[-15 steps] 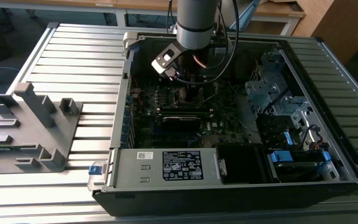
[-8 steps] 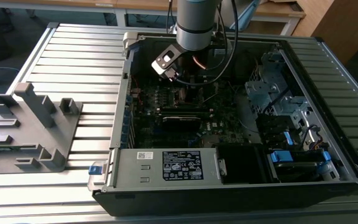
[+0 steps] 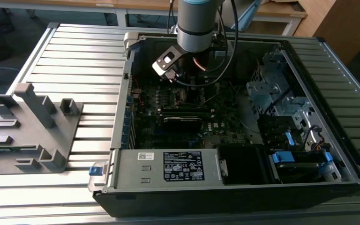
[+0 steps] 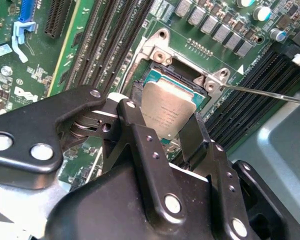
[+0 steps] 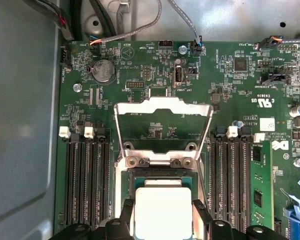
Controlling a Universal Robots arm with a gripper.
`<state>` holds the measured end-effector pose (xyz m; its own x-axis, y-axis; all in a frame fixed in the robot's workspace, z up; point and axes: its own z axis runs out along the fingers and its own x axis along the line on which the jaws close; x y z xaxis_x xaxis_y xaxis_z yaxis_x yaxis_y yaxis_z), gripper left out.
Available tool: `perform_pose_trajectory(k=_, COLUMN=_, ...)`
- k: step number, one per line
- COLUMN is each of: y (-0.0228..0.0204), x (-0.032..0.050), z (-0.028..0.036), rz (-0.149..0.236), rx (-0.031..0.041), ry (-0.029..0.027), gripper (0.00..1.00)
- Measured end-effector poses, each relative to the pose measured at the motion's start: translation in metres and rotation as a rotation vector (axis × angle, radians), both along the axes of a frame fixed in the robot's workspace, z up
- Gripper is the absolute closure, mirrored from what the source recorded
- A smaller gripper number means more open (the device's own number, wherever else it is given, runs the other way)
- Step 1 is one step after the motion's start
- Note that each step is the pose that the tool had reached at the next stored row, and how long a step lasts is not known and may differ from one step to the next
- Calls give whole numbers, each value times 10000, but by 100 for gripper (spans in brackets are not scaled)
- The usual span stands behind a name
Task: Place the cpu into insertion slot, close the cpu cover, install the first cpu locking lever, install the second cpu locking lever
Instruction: 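Place the cpu into insertion slot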
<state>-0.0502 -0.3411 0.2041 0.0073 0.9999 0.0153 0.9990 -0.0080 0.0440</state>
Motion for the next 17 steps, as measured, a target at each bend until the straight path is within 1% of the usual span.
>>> perform_pose_trajectory(k=3, y=14, x=0, z=-13, rz=-19, rx=2, ry=-1, gripper=46)
perform_pose_trajectory(k=8, y=27, x=1, z=-57, rz=-59, rx=1, ry=0, gripper=46)
perform_pose_trajectory(k=14, y=28, x=1, z=-86, rz=-110, rx=2, ry=-1, gripper=46)
perform_pose_trajectory(k=17, y=27, x=0, z=-89, rz=-121, rx=-1, ry=1, gripper=46)
